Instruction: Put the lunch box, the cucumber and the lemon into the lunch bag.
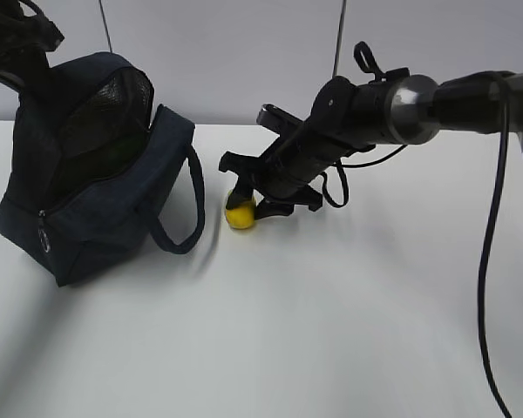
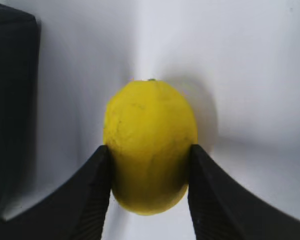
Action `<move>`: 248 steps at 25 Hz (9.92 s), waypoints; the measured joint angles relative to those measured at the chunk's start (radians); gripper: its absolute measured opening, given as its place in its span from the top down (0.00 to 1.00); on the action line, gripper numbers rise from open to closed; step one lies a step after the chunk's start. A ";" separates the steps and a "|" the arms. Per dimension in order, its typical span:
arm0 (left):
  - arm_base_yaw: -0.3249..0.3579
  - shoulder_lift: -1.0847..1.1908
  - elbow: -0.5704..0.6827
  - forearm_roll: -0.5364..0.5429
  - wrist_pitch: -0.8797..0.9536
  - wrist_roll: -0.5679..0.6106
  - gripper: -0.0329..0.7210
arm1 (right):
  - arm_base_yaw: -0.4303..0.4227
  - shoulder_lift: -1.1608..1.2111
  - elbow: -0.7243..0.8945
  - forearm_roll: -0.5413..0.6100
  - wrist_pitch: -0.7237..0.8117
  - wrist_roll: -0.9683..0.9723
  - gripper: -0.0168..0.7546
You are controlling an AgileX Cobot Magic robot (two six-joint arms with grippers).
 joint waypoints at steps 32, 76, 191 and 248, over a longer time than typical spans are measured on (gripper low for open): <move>0.000 0.000 0.000 0.000 0.000 0.005 0.95 | 0.000 -0.291 0.002 0.421 0.195 -0.461 0.52; -0.065 0.001 0.000 -0.041 0.000 0.017 0.95 | 0.021 -0.240 0.004 0.512 0.247 -0.616 0.31; -0.333 0.004 0.176 -0.172 -0.147 -0.152 0.95 | -0.196 -0.329 -0.044 0.034 0.613 -0.425 0.97; -0.335 -0.203 0.178 0.023 -0.208 -0.160 0.47 | -0.196 -0.457 -0.195 0.000 0.610 -0.450 0.50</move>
